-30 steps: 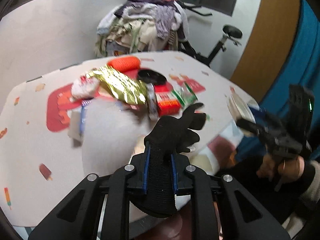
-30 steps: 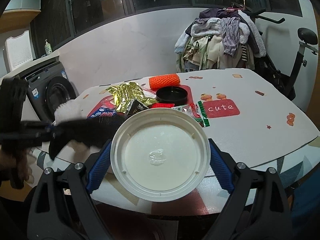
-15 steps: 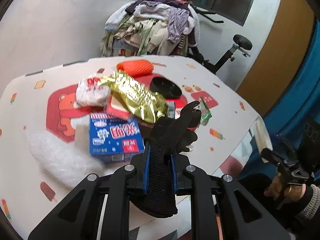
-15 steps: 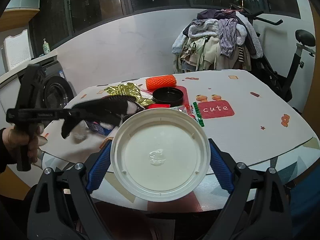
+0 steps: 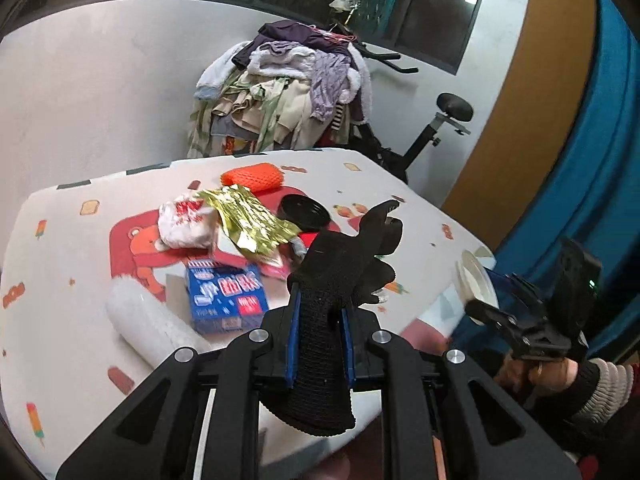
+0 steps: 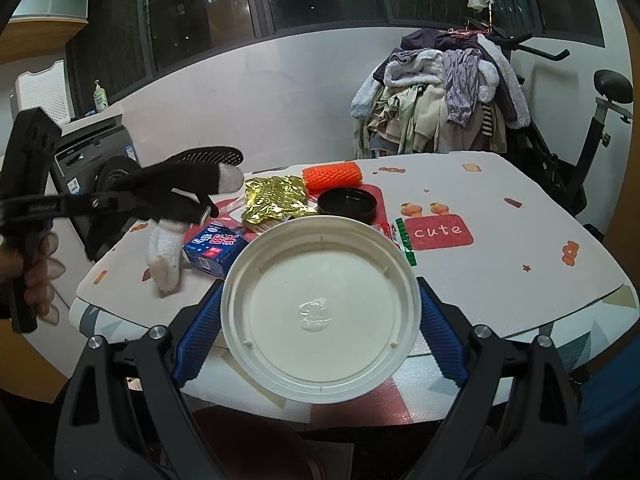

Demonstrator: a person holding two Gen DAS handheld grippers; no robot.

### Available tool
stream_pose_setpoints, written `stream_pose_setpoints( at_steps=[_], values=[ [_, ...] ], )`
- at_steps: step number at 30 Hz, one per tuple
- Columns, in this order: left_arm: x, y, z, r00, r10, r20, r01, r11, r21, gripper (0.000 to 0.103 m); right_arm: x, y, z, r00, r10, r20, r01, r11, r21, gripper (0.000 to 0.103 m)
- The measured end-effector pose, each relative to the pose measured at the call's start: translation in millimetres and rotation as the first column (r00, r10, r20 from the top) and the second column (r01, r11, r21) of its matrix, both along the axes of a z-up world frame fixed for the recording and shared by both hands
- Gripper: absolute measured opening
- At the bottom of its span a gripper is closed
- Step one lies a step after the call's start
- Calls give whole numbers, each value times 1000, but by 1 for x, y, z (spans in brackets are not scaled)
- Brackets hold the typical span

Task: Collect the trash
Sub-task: 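Grasp the black glove with the left tool while the right tool holds the lid, then drop the glove into the bin with left tool while right tool drops the lid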

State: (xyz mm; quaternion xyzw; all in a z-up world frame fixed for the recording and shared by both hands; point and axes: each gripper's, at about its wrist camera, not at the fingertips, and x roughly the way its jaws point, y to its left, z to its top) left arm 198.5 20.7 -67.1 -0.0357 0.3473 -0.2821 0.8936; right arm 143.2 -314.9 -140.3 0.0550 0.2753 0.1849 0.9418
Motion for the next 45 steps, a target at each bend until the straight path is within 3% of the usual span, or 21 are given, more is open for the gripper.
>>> stream_pose_setpoints(
  at_steps=[7, 11, 13, 17, 20, 22, 26, 30, 33, 36, 38, 45],
  values=[
    [-48, -4, -11, 998, -68, 0, 68, 997, 19, 17, -16, 0, 9, 1000, -1, 19, 1, 1000, -4, 89],
    [-72, -11, -46, 989, -127, -80, 133, 988, 80, 17, -26, -2, 14, 999, -7, 32, 7, 1000, -5, 89],
    [-84, -18, -71, 977, -164, -139, 182, 974, 134, 17, -29, -3, 14, 999, -6, 32, 6, 1000, -9, 89],
    [-109, -41, -123, 930, -246, -274, 317, 914, 254, 17, -33, 0, 10, 1000, 3, 18, -2, 1000, -26, 89],
    [-119, -51, -148, 914, -261, -311, 352, 890, 288, 18, -35, 3, 4, 1000, 12, 6, -12, 999, -33, 89],
    [-119, -53, -156, 918, -259, -300, 345, 895, 283, 23, -36, 7, 0, 1000, 23, -4, -23, 999, -36, 89],
    [-118, -47, -155, 949, -202, -240, 257, 940, 223, 62, -38, 17, -13, 998, 53, -39, -55, 998, -39, 89],
    [-121, -25, -130, 991, -59, -123, 81, 980, 182, 80, -42, 31, -27, 992, 93, -79, -96, 995, -27, 89],
    [-135, -1, -113, 995, 98, 1, -97, 983, 154, 93, -44, 45, -41, 982, 147, -123, -148, 989, -6, 89],
    [-152, 17, -97, 972, 213, 99, -223, 968, 111, 96, -46, 61, -62, 956, 222, -192, -218, 975, 41, 89],
    [-157, 25, -92, 959, 253, 126, -265, 960, 88, 97, -45, 77, -76, 930, 269, -250, -272, 962, 23, 89],
    [-143, 31, -106, 955, 295, 39, -297, 949, 108, 97, -46, 124, -115, 855, 327, -402, -399, 910, -108, 89]
  ],
)
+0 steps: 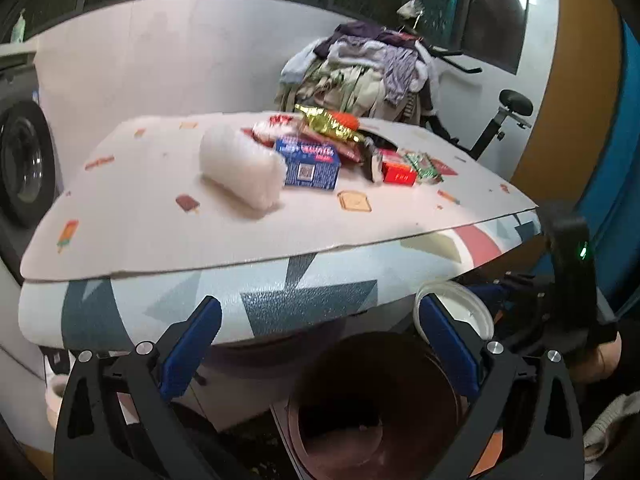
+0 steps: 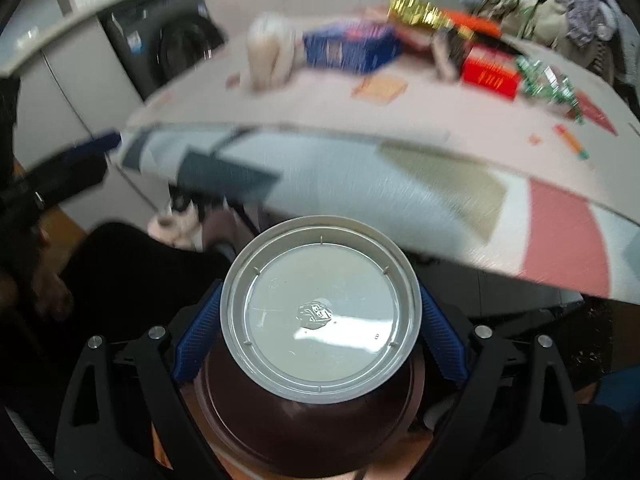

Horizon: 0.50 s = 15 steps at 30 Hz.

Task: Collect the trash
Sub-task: 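Drop the glove into the bin with left tool while right tool drops the lid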

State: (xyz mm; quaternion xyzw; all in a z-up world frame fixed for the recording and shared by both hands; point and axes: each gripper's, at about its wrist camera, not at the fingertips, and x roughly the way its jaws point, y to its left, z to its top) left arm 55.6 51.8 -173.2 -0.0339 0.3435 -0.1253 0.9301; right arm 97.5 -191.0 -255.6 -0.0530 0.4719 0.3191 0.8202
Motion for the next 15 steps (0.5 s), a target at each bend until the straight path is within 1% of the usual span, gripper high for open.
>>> stream_pose_setpoints(
  at_steps=[3, 7, 11, 12, 15],
  values=[
    [0, 0, -4, 1000, -4, -8, 4, 1000, -2, 97, 2, 6, -9, 999, 8, -36, -9, 1000, -19, 90],
    [2, 2, -6, 1000, 1, -21, -2, 1000, -7, 97, 4, 7, -12, 998, -4, -56, 3, 1000, -14, 91],
    [3, 7, -6, 999, 21, -28, -22, 999, -29, 97, 7, 8, -14, 998, -13, -61, 12, 1000, -16, 91],
    [3, 8, -7, 999, 24, -31, -25, 999, -32, 97, 9, 7, -14, 998, -14, -61, 13, 1000, -17, 94],
    [4, 10, -7, 999, 34, -38, -35, 999, -38, 97, 8, 5, -12, 998, -14, -59, 13, 1000, -16, 95]
  ],
)
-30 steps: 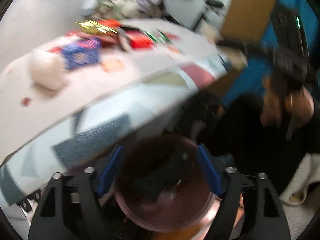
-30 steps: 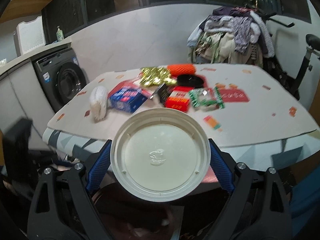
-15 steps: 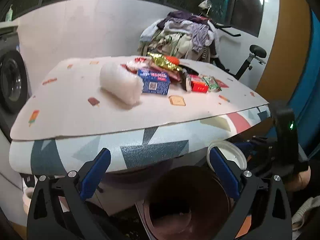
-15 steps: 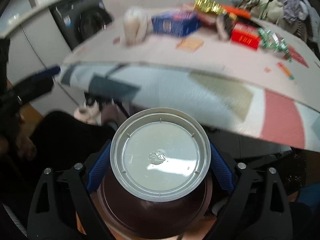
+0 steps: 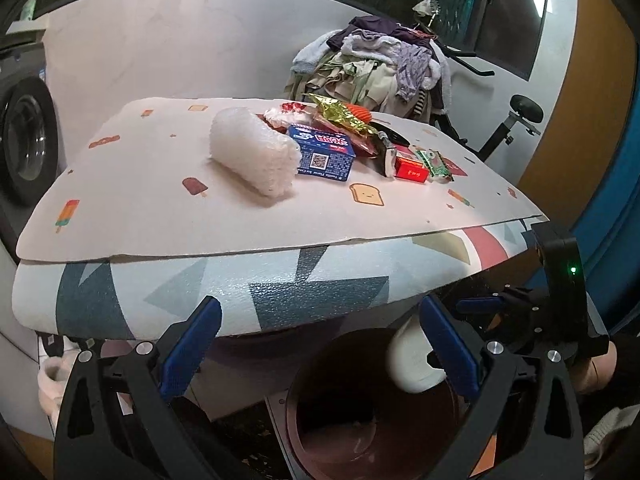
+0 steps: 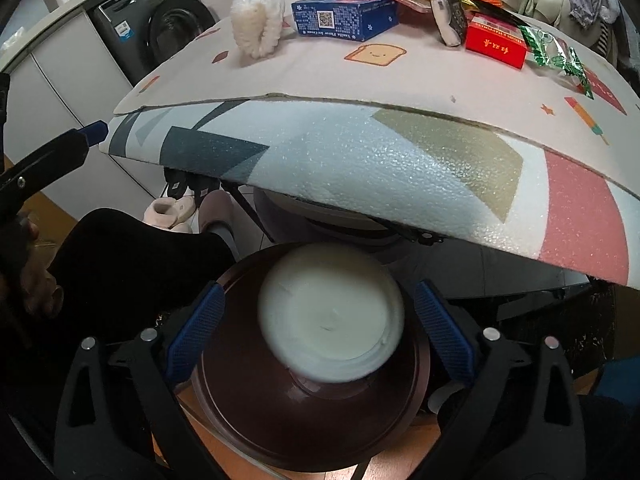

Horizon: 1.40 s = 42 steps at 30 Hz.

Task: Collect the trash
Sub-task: 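Drop the glove into the bin with left tool while right tool drops the lid, then grasp the white foam sleeve with left tool while right tool grasps gold foil bag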

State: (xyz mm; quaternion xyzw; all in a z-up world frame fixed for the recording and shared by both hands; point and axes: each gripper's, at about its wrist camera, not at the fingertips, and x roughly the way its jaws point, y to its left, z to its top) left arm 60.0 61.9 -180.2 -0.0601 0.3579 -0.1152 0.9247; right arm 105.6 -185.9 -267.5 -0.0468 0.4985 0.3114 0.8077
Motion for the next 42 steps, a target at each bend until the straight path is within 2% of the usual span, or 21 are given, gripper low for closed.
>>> stream_pose_setpoints(
  at_steps=[17, 31, 33, 35, 37, 39, 42],
  values=[
    [2, 2, -2, 1000, 10, -15, -10, 1000, 0, 97, 3, -20, 10, 998, -61, 24, 60, 998, 34, 97],
    [5, 4, -4, 999, 45, -30, -45, 999, 10, 97, 9, -49, 35, 974, -202, 101, 185, 970, 159, 97],
    [7, 8, 1, 997, 75, -18, -75, 997, 24, 97, 9, -53, 38, 967, -227, 118, 206, 965, 164, 97],
    [12, 15, 11, 996, 91, 16, -91, 996, 3, 97, 10, -55, 40, 959, -251, 130, 228, 959, 168, 97],
    [22, 20, 19, 995, 100, 14, -100, 995, 10, 97, 13, -59, 41, 958, -261, 123, 235, 953, 189, 97],
    [40, 28, 32, 994, 111, 4, -111, 994, -17, 97, 16, -61, 42, 959, -260, 114, 234, 952, 196, 97],
    [72, 43, 48, 986, 164, -19, -165, 982, -94, 97, 22, -61, 48, 947, -276, 166, 260, 959, 114, 97]
  ],
)
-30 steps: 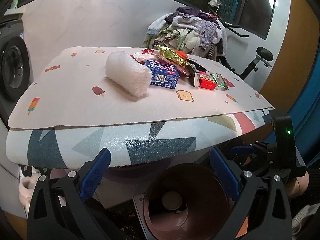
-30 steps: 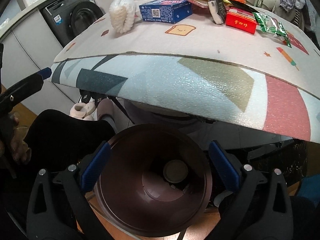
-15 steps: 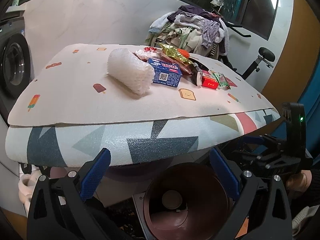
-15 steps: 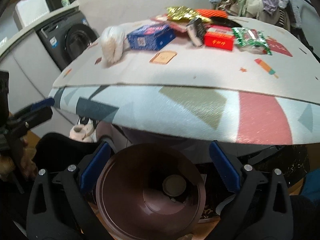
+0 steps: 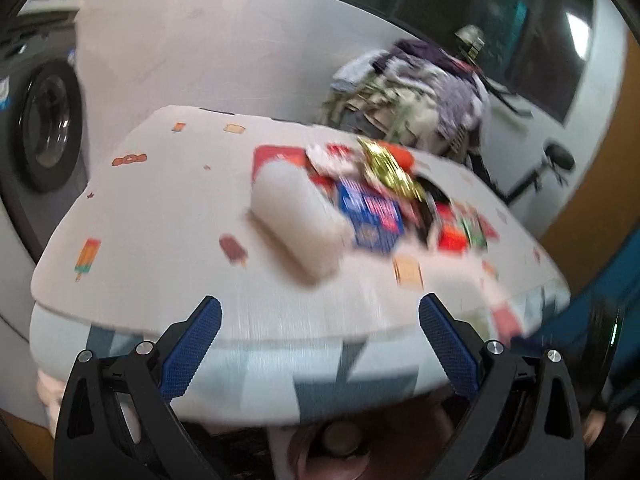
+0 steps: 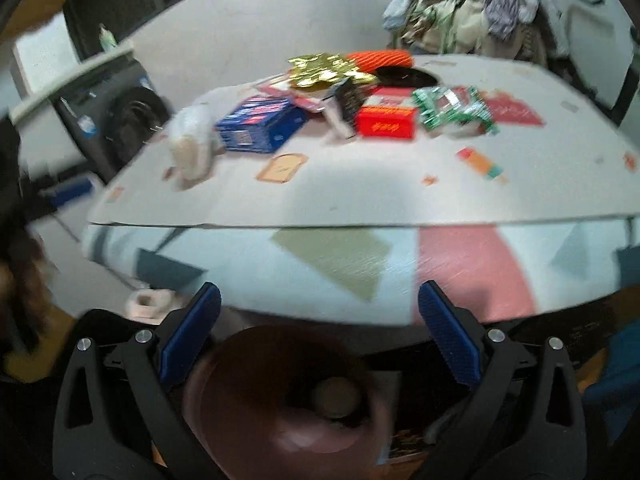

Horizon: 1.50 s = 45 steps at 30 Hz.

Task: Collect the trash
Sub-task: 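Grasp the white foam sleeve with left tool while right tool grasps gold foil bag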

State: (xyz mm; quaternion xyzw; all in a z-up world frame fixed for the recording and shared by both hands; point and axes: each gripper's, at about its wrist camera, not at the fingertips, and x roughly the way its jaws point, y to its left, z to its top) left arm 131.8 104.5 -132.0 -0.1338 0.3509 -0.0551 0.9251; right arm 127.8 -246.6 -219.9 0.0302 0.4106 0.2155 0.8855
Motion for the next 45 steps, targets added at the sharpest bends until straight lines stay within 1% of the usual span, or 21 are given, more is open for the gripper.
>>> stream_pose_setpoints(
  at_steps=[2, 4, 6, 8, 11, 13, 14, 15, 18, 21, 25, 28, 32, 35, 38, 39, 40, 41, 42, 43, 45],
  values=[
    [22, 12, 6, 999, 34, -6, -34, 996, -77, 96, 6, -3, 3, 1000, 6, -5, -6, 1000, 11, 97],
    [44, 22, 7, 998, 61, -27, -64, 987, -150, 87, 13, -9, 5, 1000, -9, -8, 9, 1000, 18, 97],
    [71, 32, -1, 994, 84, -75, -99, 966, -238, 78, 23, -15, 7, 999, -33, -7, 33, 999, 6, 97],
    [90, 37, -10, 990, 95, -107, -122, 950, -287, 74, 33, -20, 9, 999, -48, -9, 48, 999, 7, 97],
    [111, 38, -25, 986, 93, -140, -132, 944, -302, 65, 56, -26, 14, 998, -58, -14, 58, 998, 16, 97],
    [122, 35, -37, 982, 80, -169, -126, 951, -283, 53, 71, -26, 20, 999, -49, -9, 50, 998, 26, 97],
    [126, 35, -42, 980, 76, -182, -124, 955, -269, 43, 80, -24, 25, 999, -41, -5, 41, 999, 33, 97],
    [128, 34, -49, 979, 68, -194, -118, 958, -261, 42, 87, -22, 28, 999, -34, -1, 34, 999, 39, 97],
    [128, 35, -59, 984, 47, -173, -92, 961, -260, 41, 119, -11, 43, 1000, 3, 19, -4, 998, 67, 97],
    [129, 35, -61, 986, 27, -165, -67, 968, -242, 41, 151, 7, 59, 998, 35, 43, -38, 996, 86, 97],
    [130, 38, -64, 986, 12, -165, -55, 965, -258, 41, 200, 43, 76, 993, 88, 72, -94, 992, 81, 97],
    [132, 37, -64, 987, 2, -160, -42, 967, -250, 41, 239, 72, 75, 991, 123, 51, -125, 991, 46, 82],
    [132, 39, -67, 988, -3, -155, -39, 963, -268, 41, 279, 103, 63, 994, 110, -13, -110, 994, 5, 75],
    [131, 40, -68, 988, -9, -152, -33, 961, -276, 41, 292, 119, 55, 995, 96, -37, -98, 994, -42, 75],
    [131, 41, -68, 989, -14, -150, -28, 961, -274, 41, 305, 127, 40, 994, 54, -92, -63, 992, -107, 75],
    [131, 41, -68, 989, -15, -149, -27, 961, -274, 41, 306, 129, 37, 995, 44, -87, -55, 990, -128, 75],
    [131, 41, -69, 989, -16, -147, -26, 961, -275, 41, 305, 130, 36, 996, 48, -74, -58, 989, -137, 72],
    [130, 41, -69, 989, -17, -145, -24, 961, -276, 41, 304, 132, 36, 995, 65, -75, -75, 988, -135, 59],
    [130, 41, -69, 990, -18, -143, -22, 961, -277, 41, 301, 133, 38, 994, 86, -72, -95, 987, -133, 58],
    [130, 41, -69, 990, -18, -142, -22, 961, -277, 40, 298, 133, 41, 993, 99, -59, -107, 984, -143, 48],
    [129, 42, -68, 990, -15, -141, -25, 961, -276, 38, 291, 133, 47, 990, 134, -36, -138, 979, -153, 46]
  ],
)
